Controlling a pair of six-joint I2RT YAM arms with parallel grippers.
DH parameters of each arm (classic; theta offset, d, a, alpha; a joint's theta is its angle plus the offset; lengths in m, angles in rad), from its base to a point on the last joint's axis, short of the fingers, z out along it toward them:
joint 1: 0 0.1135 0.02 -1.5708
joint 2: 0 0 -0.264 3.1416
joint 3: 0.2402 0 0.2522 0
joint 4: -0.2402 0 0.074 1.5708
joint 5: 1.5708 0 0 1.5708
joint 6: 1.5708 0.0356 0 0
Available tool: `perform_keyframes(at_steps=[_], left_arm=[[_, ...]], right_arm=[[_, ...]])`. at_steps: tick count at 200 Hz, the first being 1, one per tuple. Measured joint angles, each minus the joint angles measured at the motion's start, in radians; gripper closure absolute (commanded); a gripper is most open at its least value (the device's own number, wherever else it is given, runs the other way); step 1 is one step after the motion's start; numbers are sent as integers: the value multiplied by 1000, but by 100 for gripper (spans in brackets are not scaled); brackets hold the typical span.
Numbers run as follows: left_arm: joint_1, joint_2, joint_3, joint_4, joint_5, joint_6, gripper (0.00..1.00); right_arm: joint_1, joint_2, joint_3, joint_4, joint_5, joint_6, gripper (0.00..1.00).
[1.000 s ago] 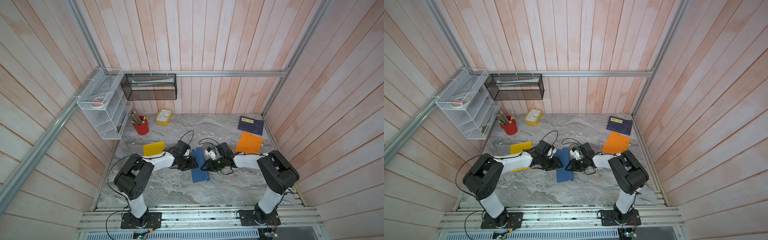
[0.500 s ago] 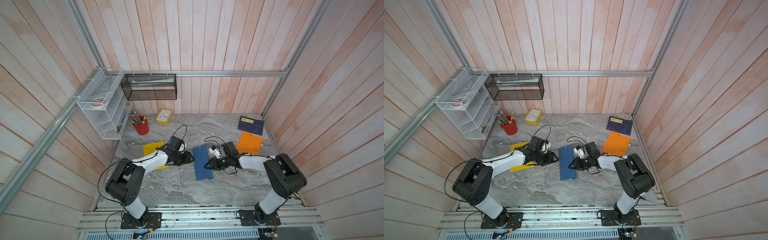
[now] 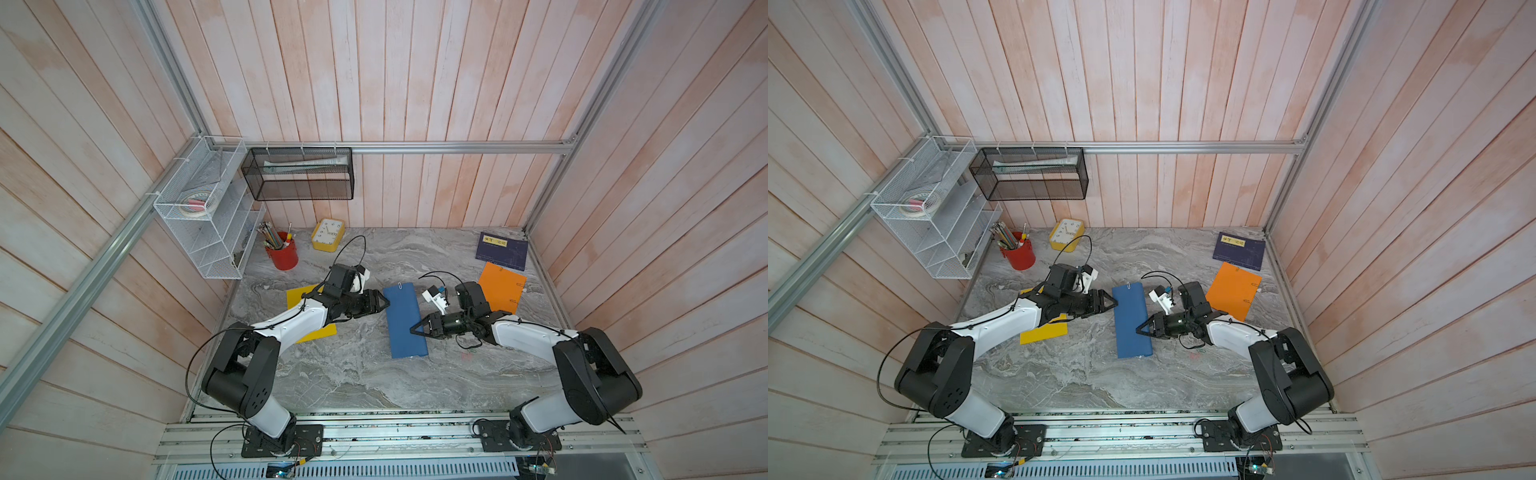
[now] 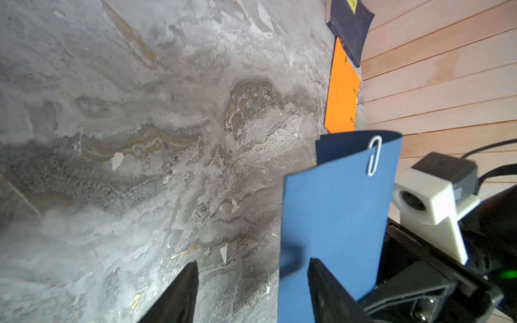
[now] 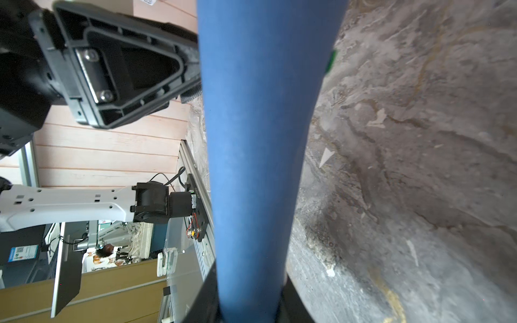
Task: Unclip the paperclips from the documents
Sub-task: Pick up the document from the center of the board.
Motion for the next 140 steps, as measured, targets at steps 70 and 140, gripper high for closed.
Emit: perform_keyframes(at_steps=[70,140], left_arm=[[2,-11,0,100,92,-19,38],[2,-51,0,127,132,-18,42]], right_arm=[[0,1,-23,37,-36,23,73],[1,58,5,21,-36,8,73]])
